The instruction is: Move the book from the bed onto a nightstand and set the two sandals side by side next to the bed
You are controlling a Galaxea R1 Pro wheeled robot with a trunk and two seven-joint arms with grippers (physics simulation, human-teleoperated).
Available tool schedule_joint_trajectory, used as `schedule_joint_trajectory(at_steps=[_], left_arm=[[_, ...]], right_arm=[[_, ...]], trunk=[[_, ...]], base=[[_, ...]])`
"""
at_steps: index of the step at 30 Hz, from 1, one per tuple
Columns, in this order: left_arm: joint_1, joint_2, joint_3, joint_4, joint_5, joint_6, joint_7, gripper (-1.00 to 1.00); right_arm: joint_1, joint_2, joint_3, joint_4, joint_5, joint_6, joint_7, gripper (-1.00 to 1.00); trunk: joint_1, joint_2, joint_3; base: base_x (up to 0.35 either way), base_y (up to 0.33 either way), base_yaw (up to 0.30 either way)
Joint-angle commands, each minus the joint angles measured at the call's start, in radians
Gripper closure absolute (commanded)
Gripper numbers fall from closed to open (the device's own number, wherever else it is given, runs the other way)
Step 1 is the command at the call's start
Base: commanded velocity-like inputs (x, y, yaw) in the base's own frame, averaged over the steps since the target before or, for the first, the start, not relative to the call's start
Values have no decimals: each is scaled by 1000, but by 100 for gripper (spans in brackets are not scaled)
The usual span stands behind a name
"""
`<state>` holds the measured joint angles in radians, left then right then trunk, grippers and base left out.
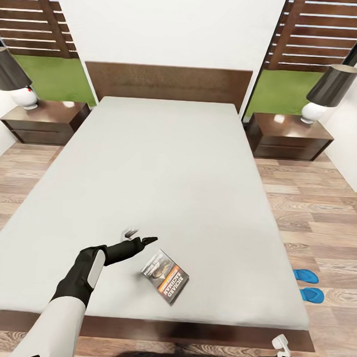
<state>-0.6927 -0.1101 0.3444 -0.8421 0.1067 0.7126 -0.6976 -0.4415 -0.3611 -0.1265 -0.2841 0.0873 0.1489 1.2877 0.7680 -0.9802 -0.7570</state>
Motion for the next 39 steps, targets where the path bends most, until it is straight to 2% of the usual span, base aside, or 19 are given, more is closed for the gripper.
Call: schedule_joint_trajectory(at_steps=[1,39], left_arm=[[-1,-1,4,0,3,7,-2,-100],[-1,1,4,0,4,7,-2,-100]], right_arm=[[0,1,-8,-1,9,9,5,-100],[0,1,-9,-1,8,9,5,-100]], trunk=[[4,-8,-4],[150,-274,-123]], base=[[0,0,0],[0,0,0]])
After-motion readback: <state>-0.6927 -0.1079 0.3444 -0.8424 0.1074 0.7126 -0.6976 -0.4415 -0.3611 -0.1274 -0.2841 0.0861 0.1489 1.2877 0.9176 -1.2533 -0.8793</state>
